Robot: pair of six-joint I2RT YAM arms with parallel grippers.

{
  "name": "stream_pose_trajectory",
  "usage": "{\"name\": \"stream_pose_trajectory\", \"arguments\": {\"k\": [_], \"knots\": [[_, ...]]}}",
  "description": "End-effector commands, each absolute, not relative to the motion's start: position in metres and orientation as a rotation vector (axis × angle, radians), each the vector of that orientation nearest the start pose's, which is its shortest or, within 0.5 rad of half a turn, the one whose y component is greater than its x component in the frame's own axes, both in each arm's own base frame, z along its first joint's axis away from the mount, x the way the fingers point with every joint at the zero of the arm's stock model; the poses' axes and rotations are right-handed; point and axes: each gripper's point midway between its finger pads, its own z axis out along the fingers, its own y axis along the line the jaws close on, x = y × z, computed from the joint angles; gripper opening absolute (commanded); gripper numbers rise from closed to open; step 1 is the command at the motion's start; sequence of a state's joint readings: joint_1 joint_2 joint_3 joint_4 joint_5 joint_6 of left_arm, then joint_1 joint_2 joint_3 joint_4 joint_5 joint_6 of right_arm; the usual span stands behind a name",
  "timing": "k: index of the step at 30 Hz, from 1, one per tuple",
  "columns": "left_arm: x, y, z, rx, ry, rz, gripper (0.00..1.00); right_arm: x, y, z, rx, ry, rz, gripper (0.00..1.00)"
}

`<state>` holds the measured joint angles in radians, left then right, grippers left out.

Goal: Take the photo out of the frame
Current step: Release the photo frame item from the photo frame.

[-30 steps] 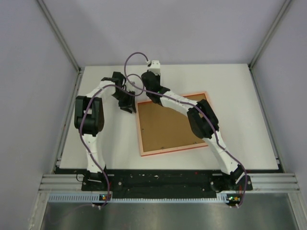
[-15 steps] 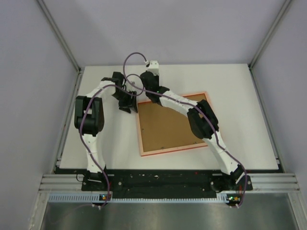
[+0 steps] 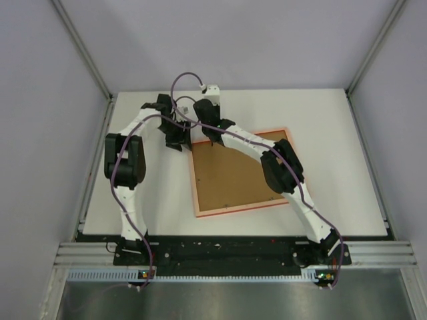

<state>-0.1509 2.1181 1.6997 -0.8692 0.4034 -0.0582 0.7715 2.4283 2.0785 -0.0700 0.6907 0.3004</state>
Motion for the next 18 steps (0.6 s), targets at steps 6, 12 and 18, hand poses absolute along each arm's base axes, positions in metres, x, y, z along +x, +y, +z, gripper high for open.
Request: {"name": "stream_pose_trajectory", "arguments": {"k": [6, 12, 18], "knots": [[0.429, -0.138, 0.052, 0.203, 2.836, -0.503, 0.57, 0.552, 0.392, 0.198, 0.049, 1.818, 0.220, 0.00], [0.428, -0.142, 0.044, 0.222, 2.853, -0.469, 0.57, 0.554, 0.400, 0.192, -0.023, 1.825, 0.256, 0.00], [0.430, -0.144, 0.040, 0.230, 2.859, -0.455, 0.57, 0.556, 0.395, 0.183, -0.055, 1.810, 0.202, 0.00]]}}
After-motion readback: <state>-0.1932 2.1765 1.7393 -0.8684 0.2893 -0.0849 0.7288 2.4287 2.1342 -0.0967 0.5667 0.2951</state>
